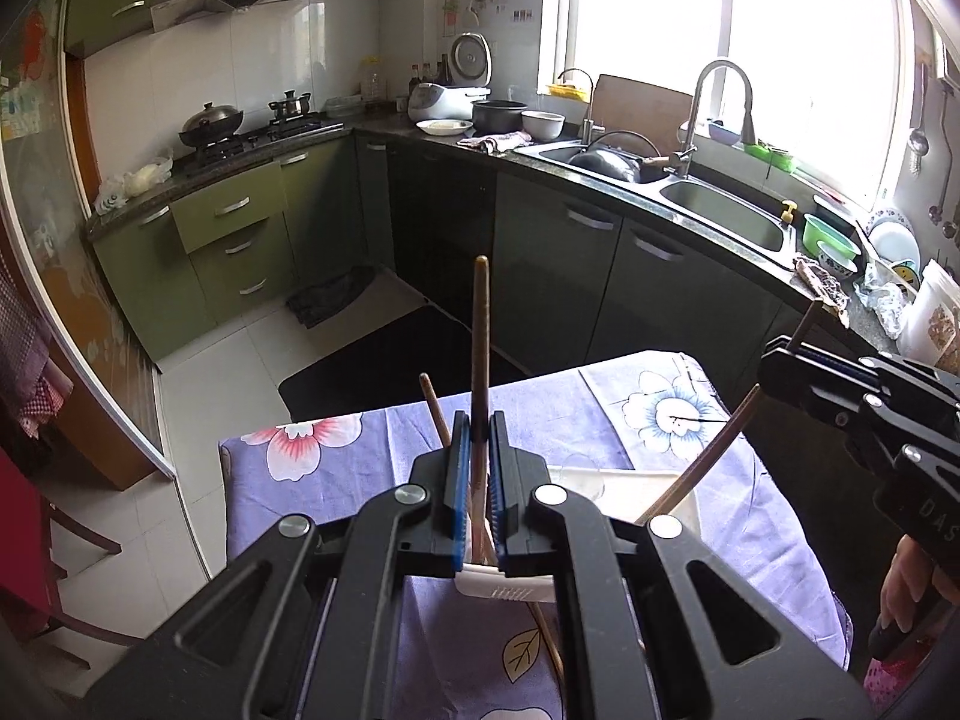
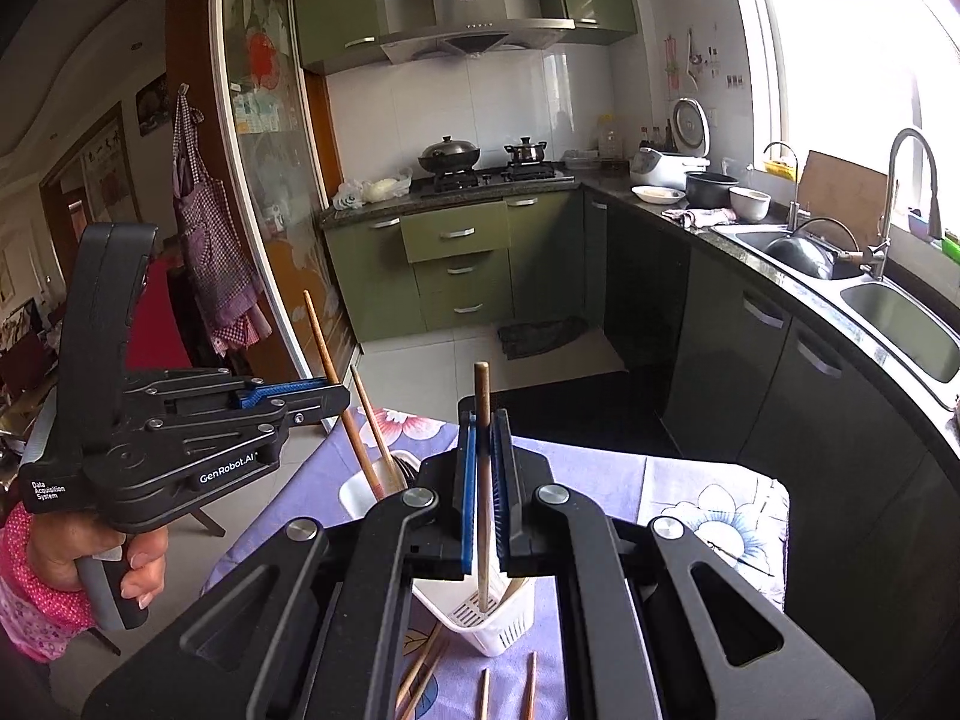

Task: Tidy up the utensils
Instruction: 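Open both tools to drop the chopsticks into the caddy, then lower both tools to the chopsticks and close the left tool on one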

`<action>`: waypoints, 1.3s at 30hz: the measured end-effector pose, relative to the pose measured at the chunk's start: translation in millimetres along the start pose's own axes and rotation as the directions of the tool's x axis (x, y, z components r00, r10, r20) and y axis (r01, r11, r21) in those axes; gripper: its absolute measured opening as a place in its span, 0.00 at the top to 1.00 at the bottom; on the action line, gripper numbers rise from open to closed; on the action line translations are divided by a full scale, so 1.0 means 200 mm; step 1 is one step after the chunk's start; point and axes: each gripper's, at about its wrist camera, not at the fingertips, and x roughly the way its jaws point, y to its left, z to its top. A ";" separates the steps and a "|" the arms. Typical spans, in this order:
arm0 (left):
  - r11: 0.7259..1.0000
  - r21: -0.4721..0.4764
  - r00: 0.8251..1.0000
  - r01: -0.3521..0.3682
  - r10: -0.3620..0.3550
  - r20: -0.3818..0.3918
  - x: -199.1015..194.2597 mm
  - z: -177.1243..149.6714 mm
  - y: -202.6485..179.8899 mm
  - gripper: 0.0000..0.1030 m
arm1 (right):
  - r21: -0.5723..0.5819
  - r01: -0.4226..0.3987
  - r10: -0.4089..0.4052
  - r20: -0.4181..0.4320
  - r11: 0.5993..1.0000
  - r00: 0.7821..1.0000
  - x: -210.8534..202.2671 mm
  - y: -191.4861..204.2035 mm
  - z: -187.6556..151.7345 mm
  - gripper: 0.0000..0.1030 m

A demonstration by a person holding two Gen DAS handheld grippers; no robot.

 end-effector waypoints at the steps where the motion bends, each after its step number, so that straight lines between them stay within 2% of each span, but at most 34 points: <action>1: 1.000 0.001 1.000 -0.001 0.001 -0.004 0.00 -0.01 0.00 0.94 | -0.002 0.000 0.000 -0.001 1.000 1.000 0.01 0.00 -0.01 0.94; 6: 1.000 0.004 1.000 -0.003 0.003 0.003 -0.05 -0.01 0.00 0.93 | -0.032 0.008 -0.008 0.012 0.999 1.000 -0.03 0.04 -0.02 0.87; 10: 1.000 -0.002 0.999 -0.010 0.010 0.031 -0.15 0.00 0.00 0.84 | -0.035 -0.005 0.007 0.051 0.999 0.999 -0.15 0.08 -0.04 0.87; 13: 1.000 -0.004 0.998 -0.022 0.022 0.057 -0.25 -0.01 0.00 0.68 | -0.051 -0.008 0.012 0.074 0.999 0.997 -0.27 0.12 -0.09 0.83; 15: 1.000 -0.007 0.998 -0.021 0.022 0.058 -0.30 -0.04 -0.01 0.64 | -0.057 -0.011 0.015 0.073 0.998 0.997 -0.34 0.13 -0.13 0.83; 19: 1.000 -0.016 1.000 -0.009 0.009 0.006 -0.34 -0.19 -0.02 0.62 | -0.051 0.005 -0.003 0.044 0.999 0.999 -0.43 0.10 -0.30 0.83; 22: 0.999 -0.046 0.996 0.022 -0.026 -0.087 -0.27 -0.37 -0.02 0.62 | -0.037 0.043 -0.044 -0.008 0.998 0.999 -0.43 0.05 -0.47 0.76; 25: 0.997 -0.068 0.980 0.037 -0.050 -0.191 -0.15 -0.55 -0.05 0.62 | -0.001 0.075 -0.075 -0.082 0.997 0.994 -0.36 -0.05 -0.63 0.76; 30: 0.986 -0.143 0.926 0.081 -0.127 -0.356 0.10 -0.76 -0.13 0.63 | 0.048 0.102 -0.091 -0.188 0.994 0.978 -0.22 -0.19 -0.85 0.76; 36: 0.989 -0.142 0.896 0.032 -0.091 -0.434 0.31 -0.83 -0.25 0.69 | 0.080 0.083 -0.064 -0.218 0.993 0.974 -0.17 -0.28 -0.99 0.76; 39: 0.990 -0.138 0.892 -0.002 -0.061 -0.449 0.39 -0.83 -0.28 0.72 | 0.084 0.074 -0.054 -0.219 0.994 0.974 -0.17 -0.30 -1.00 0.76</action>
